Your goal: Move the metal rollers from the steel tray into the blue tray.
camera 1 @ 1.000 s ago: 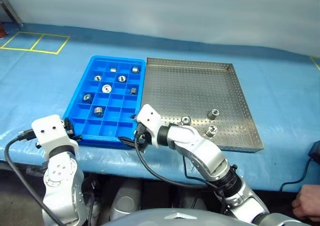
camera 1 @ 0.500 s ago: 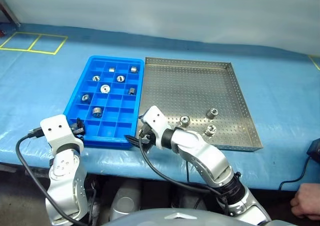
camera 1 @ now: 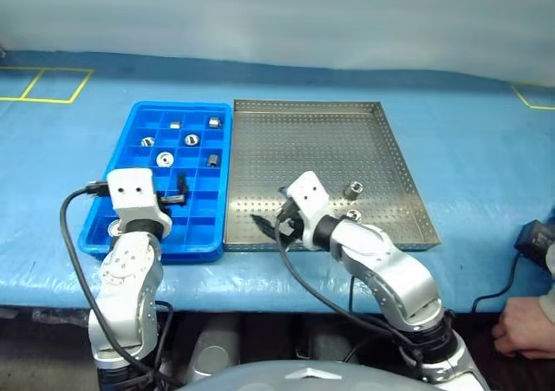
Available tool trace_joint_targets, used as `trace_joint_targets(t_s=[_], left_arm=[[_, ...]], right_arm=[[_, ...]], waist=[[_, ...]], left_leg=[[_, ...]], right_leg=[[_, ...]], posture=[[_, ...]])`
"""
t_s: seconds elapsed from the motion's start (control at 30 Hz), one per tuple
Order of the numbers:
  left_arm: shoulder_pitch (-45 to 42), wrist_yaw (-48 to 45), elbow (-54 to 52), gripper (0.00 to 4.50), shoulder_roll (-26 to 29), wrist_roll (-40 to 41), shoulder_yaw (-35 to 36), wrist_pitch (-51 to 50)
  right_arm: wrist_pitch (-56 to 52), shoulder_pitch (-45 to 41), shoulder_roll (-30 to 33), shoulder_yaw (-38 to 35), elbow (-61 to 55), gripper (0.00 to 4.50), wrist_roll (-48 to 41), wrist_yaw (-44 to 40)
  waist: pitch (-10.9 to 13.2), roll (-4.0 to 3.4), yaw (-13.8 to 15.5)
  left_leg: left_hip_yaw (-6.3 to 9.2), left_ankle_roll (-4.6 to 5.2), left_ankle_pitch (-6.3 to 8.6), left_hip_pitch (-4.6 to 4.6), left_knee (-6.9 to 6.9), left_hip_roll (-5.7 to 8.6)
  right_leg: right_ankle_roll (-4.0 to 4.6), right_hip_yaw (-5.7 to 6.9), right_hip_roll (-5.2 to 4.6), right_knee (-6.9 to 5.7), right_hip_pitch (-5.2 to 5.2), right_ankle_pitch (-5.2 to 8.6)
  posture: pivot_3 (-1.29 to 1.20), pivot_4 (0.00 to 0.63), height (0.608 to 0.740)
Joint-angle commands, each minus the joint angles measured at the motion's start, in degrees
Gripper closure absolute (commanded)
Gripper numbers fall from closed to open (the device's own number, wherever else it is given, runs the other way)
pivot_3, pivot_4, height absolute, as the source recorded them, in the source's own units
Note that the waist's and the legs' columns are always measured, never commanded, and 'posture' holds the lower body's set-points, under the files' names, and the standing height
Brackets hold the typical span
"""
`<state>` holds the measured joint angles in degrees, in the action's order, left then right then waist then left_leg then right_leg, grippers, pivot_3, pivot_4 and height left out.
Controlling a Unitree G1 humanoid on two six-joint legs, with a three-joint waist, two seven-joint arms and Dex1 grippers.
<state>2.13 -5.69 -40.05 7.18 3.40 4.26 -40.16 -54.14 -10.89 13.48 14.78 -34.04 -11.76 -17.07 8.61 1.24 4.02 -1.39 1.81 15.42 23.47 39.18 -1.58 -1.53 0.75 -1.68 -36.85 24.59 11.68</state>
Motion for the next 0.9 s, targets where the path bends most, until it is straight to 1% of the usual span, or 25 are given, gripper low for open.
trace_joint_targets(t_s=[0.03,0.1,0.2,0.3,0.43,0.57,0.73,0.83,0.9], left_arm=[[0.5,-5.0,-0.2,0.01,1.3,2.6,-4.1,3.5],[1.1,-7.6,-0.1,0.01,2.6,3.7,-6.2,5.0],[2.7,-12.2,-0.6,0.01,6.1,4.2,-10.3,7.5],[3.7,-15.3,-0.9,0.01,7.2,7.2,-12.4,7.5],[5.0,-17.1,-2.1,0.01,8.4,8.7,-14.8,6.7],[5.8,-16.2,-2.6,0.01,8.5,9.0,-15.5,6.2],[6.5,-15.1,-3.1,0.01,8.5,9.1,-15.8,5.9],[6.9,-14.8,-3.3,0.0,8.9,9.1,-15.9,5.5],[7.0,-14.8,-3.4,0.0,9.1,9.2,-15.9,5.3]], right_arm=[[-4.2,-1.1,-1.6,-5.1,-1.3,0.0,0.7,4.5],[-6.7,-2.5,-3.8,-7.3,1.1,0.0,2.3,8.4],[-8.4,-5.9,-8.6,-11.4,7.8,0.0,5.3,15.6],[-4.6,-9.5,-11.4,-13.7,16.1,0.0,8.3,20.7],[0.6,-14.1,-14.4,-18.2,25.8,0.0,10.5,27.0],[3.5,-15.8,-15.2,-20.6,31.0,0.0,10.9,29.1],[3.8,-15.2,-15.8,-22.8,32.0,0.0,10.3,30.3],[1.7,-14.3,-17.2,-23.8,30.3,0.61,9.3,30.2],[0.2,-13.8,-18.0,-23.8,28.9,1.27,8.8,29.9]], waist=[[0.0,-0.01,-0.8],[0.0,-0.04,-1.8],[0.0,-0.07,-2.4],[0.0,-0.21,-2.4],[0.1,-0.29,-2.4],[0.1,-0.32,-2.2],[0.2,-0.48,-2.2],[0.2,-0.52,-2.2],[0.2,-0.55,-2.2]], left_leg=[[-0.02,0.0,0.0,-0.01,0.0,-0.01],[-0.03,0.0,0.0,-0.01,-0.02,-0.02],[-0.08,0.0,0.0,-0.05,-0.03,-0.06],[-0.13,-0.02,-0.02,-0.09,-0.03,-0.07],[-0.19,-0.01,-0.02,-0.06,-0.03,-0.03],[-0.19,0.01,-0.01,-0.04,-0.05,-0.02],[-0.19,0.01,0.0,-0.06,-0.08,-0.03],[-0.19,0.01,0.0,-0.06,-0.08,-0.04],[-0.19,0.02,0.0,-0.07,-0.09,-0.05]], right_leg=[[0.05,-0.01,0.0,-0.01,0.0,-0.03],[0.09,-0.03,0.02,-0.02,0.02,-0.04],[0.11,-0.06,0.09,-0.09,0.04,-0.02],[0.08,-0.1,0.11,-0.11,0.04,0.01],[0.02,-0.15,0.08,-0.08,0.06,-0.03],[-0.04,-0.17,0.08,-0.06,0.07,-0.09],[-0.22,-0.17,0.09,-0.06,0.07,-0.16],[-0.23,-0.17,0.1,-0.06,0.07,-0.15],[-0.29,-0.17,0.1,-0.07,0.07,-0.12]], posture=[[0.1,0.15,0.74],[0.1,0.15,0.74],[0.1,0.15,0.74],[0.11,0.15,0.74],[0.13,0.15,0.74],[0.15,0.15,0.74],[0.16,0.15,0.74],[0.17,0.15,0.74],[0.17,0.15,0.74]])
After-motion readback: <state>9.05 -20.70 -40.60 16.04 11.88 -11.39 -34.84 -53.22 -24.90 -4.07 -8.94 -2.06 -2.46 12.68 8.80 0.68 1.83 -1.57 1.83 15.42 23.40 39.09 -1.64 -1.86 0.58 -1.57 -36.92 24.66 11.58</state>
